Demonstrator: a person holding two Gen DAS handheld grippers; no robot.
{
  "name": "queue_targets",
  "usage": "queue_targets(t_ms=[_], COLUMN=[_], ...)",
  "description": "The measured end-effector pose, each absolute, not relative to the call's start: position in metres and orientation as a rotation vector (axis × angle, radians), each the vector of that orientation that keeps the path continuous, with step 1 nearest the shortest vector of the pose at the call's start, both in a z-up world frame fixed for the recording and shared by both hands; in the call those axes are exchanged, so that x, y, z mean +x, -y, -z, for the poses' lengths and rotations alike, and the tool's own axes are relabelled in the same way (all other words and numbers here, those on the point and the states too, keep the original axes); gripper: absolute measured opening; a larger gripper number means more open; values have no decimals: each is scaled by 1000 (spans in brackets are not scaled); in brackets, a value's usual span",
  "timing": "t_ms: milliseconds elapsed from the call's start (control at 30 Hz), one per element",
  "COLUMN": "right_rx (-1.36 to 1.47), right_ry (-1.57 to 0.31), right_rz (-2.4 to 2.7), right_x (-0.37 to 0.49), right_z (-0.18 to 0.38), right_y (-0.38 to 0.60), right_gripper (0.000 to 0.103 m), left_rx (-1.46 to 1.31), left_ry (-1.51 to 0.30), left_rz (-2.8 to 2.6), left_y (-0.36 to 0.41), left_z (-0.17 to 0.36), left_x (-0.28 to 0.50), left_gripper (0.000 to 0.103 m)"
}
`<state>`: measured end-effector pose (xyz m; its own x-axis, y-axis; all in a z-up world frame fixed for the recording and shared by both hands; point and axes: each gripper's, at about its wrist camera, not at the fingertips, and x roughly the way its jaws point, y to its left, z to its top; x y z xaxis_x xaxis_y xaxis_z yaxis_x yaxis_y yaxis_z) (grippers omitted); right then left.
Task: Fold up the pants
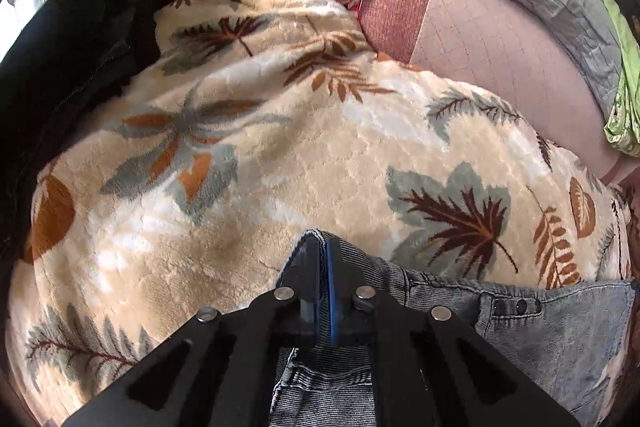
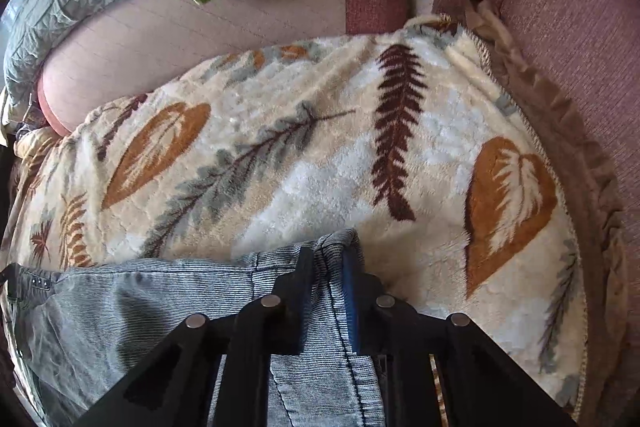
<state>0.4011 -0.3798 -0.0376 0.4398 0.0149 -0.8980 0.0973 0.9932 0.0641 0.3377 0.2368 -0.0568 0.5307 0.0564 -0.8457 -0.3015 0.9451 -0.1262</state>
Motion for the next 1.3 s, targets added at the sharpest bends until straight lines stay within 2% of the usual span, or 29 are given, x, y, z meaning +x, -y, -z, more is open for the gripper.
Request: queue_targets(t_ms=[133, 200, 233, 267, 333, 400, 467, 500, 533, 700, 767, 800, 867, 900, 933, 1133, 1233, 1300], right_rx=[120, 100, 91, 93, 135, 233, 312, 334, 355, 526, 526, 515, 436, 409, 390, 252, 219, 192], right_ry=[-975, -955, -995, -1081, -1151, -1104, -1080, -1085, -1099, -1181, -1203, -1232, -1281, -1288, -1286, -1195, -1257, -1323], right_rz=[76, 124, 127, 103, 113, 108, 122, 136, 140, 96, 82, 78, 124, 131, 124, 134, 164, 179], right_x=[384, 386, 394, 403, 402, 385, 364, 353, 343, 317, 319, 323, 330, 331, 331, 302, 295, 294], right_z=[2, 9, 23, 44, 68, 65, 59, 58, 58, 80, 85, 90, 98, 97, 92, 35, 61, 94], right_y=[380, 379, 379, 379, 386, 401, 418, 425, 432, 447, 439, 433, 423, 419, 414, 399, 406, 410], right_gripper=[15, 16, 31, 53, 57, 58, 69, 71, 71, 69, 55, 52, 36, 32, 14, 12, 14, 24], left_rx=[-194, -170, -153, -139, -159, -202, -202, -198, -192, -186, -198, -195, -179, -151, -116, 4, -2, -11], left_ry=[-819, -829, -886, -937, -998, -958, -900, -867, -835, -858, -865, -882, -955, -996, -1023, -1080, -1094, -1104], left_rz=[-261, -284, -291, -328, -363, -376, -385, -381, -373, -260, -221, -219, -213, -223, -240, -259, -272, -267], left_y=[-226, -220, -218, -219, -224, -233, -238, -238, -238, -220, -210, -206, -197, -192, -189, -177, -183, -186], left_z=[28, 35, 46, 58, 74, 70, 55, 48, 41, 36, 40, 44, 61, 70, 78, 95, 96, 95], left_x=[326, 330, 338, 342, 341, 326, 305, 291, 278, 231, 224, 223, 230, 233, 236, 245, 249, 250], left_gripper=[3, 3, 5, 7, 10, 21, 50, 55, 59, 59, 59, 59, 61, 61, 61, 63, 75, 76])
